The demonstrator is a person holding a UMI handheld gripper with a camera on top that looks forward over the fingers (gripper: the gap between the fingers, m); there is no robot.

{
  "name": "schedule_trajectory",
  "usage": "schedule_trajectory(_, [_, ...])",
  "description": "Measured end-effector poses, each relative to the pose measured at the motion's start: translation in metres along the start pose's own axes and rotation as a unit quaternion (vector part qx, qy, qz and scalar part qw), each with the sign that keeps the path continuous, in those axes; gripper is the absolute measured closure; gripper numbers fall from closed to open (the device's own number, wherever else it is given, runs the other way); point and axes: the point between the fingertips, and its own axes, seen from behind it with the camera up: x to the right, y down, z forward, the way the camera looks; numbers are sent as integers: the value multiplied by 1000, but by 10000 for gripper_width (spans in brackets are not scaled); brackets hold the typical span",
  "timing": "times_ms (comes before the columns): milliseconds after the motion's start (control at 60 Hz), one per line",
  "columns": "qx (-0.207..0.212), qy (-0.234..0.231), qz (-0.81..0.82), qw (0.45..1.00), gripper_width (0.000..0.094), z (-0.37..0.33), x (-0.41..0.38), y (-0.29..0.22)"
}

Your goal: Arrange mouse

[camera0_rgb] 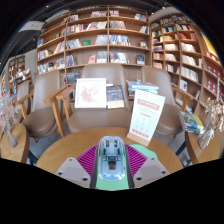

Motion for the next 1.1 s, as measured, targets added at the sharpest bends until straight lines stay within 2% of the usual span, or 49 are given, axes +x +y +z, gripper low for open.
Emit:
schedule_trajectory(150, [-37, 32, 13, 999, 512, 37, 61, 47])
schedule_trajectory(267, [-58, 19, 19, 998, 514, 54, 69, 83])
schedule_trajectory(367, [-64, 20, 19, 998, 489, 61, 71, 99])
schedule_trajectory(433, [-52, 24, 14, 998, 463, 62, 73, 95])
schedule_trajectory(500, [-56, 27, 5, 998, 384, 63, 75, 95])
schedule_trajectory(567, [-47, 41, 4, 998, 171, 54, 82, 87])
schedule_trajectory(600, [-41, 46, 0, 998, 108, 48, 85, 83])
schedule_trajectory(633, [-37, 48, -3, 998, 75, 39, 87, 78])
schedule_trajectory(833, [-9, 69, -2, 998, 81, -74, 99, 61])
schedule_trajectory(1100, [23, 65, -4, 998, 83, -234, 101, 79])
